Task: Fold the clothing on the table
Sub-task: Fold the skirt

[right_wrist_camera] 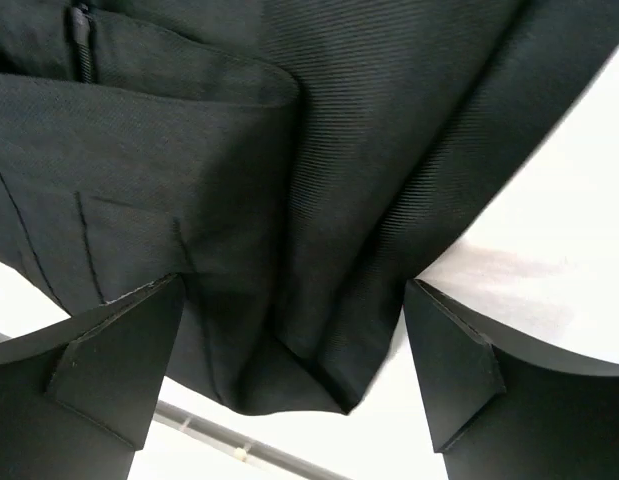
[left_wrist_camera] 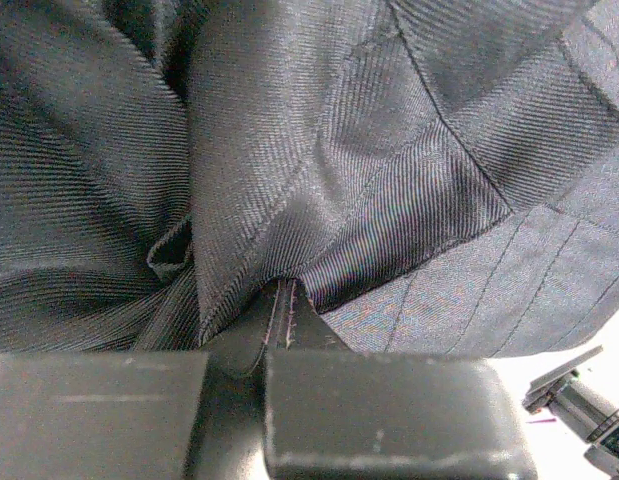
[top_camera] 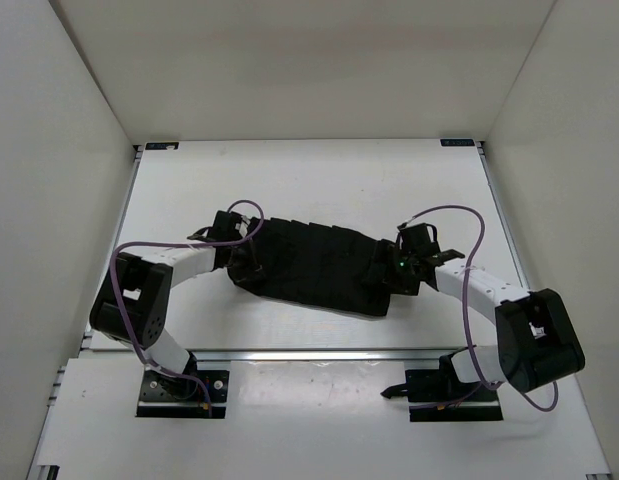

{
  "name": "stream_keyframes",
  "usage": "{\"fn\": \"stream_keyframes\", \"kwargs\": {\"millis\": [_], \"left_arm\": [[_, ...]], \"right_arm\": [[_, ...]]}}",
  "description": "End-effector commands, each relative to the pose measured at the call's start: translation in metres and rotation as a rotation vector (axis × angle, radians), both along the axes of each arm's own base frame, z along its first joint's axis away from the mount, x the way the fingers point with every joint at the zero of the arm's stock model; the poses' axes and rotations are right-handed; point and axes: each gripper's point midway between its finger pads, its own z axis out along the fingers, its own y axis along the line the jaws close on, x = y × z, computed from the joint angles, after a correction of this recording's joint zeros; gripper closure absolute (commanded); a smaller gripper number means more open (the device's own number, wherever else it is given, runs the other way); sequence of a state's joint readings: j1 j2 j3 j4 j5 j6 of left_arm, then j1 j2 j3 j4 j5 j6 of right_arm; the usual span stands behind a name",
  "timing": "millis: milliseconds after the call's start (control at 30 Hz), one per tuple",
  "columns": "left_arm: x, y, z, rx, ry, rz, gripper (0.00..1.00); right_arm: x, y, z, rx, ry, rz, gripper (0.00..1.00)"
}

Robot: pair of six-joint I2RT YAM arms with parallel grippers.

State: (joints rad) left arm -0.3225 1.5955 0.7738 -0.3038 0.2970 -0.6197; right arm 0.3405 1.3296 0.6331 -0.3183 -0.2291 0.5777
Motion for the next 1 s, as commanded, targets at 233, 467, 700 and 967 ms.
{"fn": "stream_keyframes", "kwargs": {"millis": [233, 467, 700, 967], "left_arm": [[-0.027, 0.002, -0.019, 0.050, 0.067, 0.001, 1.00], [-0.041, -0.007, -0.022, 0.072, 0.070, 0.018, 1.00], [-0.044, -0.049, -0.023, 0.059, 0.023, 0.062, 1.00], [-0.034, -0.112, -0.032, -0.034, 0.035, 0.085, 1.00]], "right_arm": [[0.009, 0.006, -0.007, 0.016, -0.019, -0.011, 0.46], [0.024, -0.010, 0.011, -0.029, -0.083, -0.035, 1.00], [0.066, -0.004, 0.095, -0.003, -0.289, 0.033, 1.00], [0.074, 0.068, 0.145, 0.082, -0.365, 0.195, 1.00]]}}
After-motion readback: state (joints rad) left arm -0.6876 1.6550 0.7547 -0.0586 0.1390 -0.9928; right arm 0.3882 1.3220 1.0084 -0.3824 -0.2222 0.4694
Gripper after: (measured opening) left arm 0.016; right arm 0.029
